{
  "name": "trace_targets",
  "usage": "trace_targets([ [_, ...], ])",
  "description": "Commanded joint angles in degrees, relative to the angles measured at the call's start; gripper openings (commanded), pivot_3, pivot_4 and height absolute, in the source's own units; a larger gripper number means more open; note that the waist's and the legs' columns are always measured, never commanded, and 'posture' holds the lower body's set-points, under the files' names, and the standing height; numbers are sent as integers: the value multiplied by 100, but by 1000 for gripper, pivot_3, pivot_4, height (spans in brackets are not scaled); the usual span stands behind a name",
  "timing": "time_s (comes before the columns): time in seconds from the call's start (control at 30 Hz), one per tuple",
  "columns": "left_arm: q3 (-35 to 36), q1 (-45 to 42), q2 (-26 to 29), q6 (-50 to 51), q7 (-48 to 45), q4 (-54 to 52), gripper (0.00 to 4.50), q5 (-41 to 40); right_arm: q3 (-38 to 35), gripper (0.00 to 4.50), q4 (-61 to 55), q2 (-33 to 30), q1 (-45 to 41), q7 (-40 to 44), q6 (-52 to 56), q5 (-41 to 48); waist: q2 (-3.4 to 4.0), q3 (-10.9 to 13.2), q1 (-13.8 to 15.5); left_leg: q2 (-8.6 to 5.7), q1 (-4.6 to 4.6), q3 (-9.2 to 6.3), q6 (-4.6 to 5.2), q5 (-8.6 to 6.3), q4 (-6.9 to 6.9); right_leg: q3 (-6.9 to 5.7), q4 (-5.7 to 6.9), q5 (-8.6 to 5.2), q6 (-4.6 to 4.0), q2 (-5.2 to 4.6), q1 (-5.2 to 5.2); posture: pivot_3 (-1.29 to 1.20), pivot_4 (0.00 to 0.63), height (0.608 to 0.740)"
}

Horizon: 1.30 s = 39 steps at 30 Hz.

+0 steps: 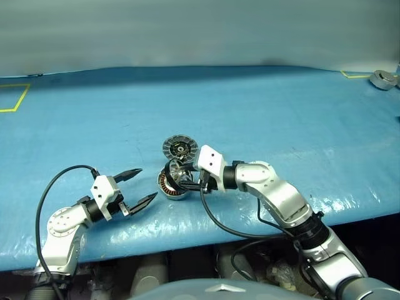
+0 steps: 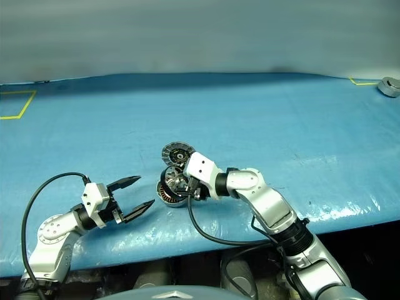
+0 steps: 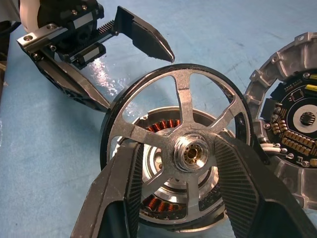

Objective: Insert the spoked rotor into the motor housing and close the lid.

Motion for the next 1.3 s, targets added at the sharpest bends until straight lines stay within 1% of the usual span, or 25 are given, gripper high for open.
trace_targets([
  [0.03, 88, 0, 57, -59, 14, -27, 4500, -53, 8, 1850, 2, -10, -93, -8, -192, -171, 0, 0, 0, 0, 0, 0, 0, 0, 0, 0, 0, 0, 0, 0, 0, 0, 150, 740],
  [0.2, 76, 16, 76, -7, 23, -42, 4500, -46, 26, 1850, 121, 3, -136, -87, -245, -413, 0, 0, 3, 0, 0, 0, 0, 0, 0, 0, 0, 0, 0, 0, 1, 0, 150, 740],
  [0.4, 75, 40, 92, 32, 27, -64, 4500, -55, -9, 1850, 111, 19, -123, -85, -203, -461, 0, 0, 10, -1, 0, -1, 0, 0, 0, 0, -1, 1, 0, -1, 2, 0, 150, 740],
  [0.47, 80, 48, 101, 40, 33, -74, 4500, -53, 12, 2571, 78, -5, -107, -59, -209, -467, 0, 0, 10, -1, 0, -1, 0, 0, 0, 0, -1, 0, 0, -1, 2, 0, 150, 740],
  [0.5, 82, 51, 106, 42, 35, -78, 4500, -53, 22, 2774, 67, -14, -99, -51, -220, -474, 0, 0, 10, -1, 0, -1, 0, 0, 0, 0, 0, 0, 0, -1, 2, 0, 150, 740],
  [0.53, 83, 54, 109, 44, 40, -81, 4500, -50, 20, 3169, 62, -13, -92, -64, -247, -488, 0, 0, 8, -1, 0, 0, 0, 0, 0, 0, -1, 0, 0, -1, 1, 0, 150, 740],
  [0.57, 86, 58, 113, 47, 42, -85, 4500, -49, 21, 3414, 56, -10, -87, -72, -268, -501, 0, 0, 5, -1, 0, 0, 0, 0, 0, 0, 0, 0, 0, -1, 2, 0, 150, 740],
  [0.6, 87, 62, 115, 52, 47, -91, 4500, -48, 23, 3812, 49, -10, -84, -69, -296, -515, 0, 0, 4, -1, 0, -1, 0, 0, 0, 0, -1, 0, 0, -1, 1, 0, 150, 740],
  [0.63, 87, 67, 115, 57, 54, -98, 4500, -45, 21, 4094, 12, -7, -76, -59, -305, -511, 0, 0, 3, -1, 0, -1, 0, 0, 0, 0, 0, 0, 0, 0, 1, 0, 150, 740],
  [1.3, 110, 126, 155, 99, 111, -123, 4500, -39, -250, 4094, -462, 190, -60, -23, -293, -103, 0, 0, -1, -1, 0, -1, 0, 0, 0, -1, 0, -1, -2, 0, 1, 0, 150, 740],
])
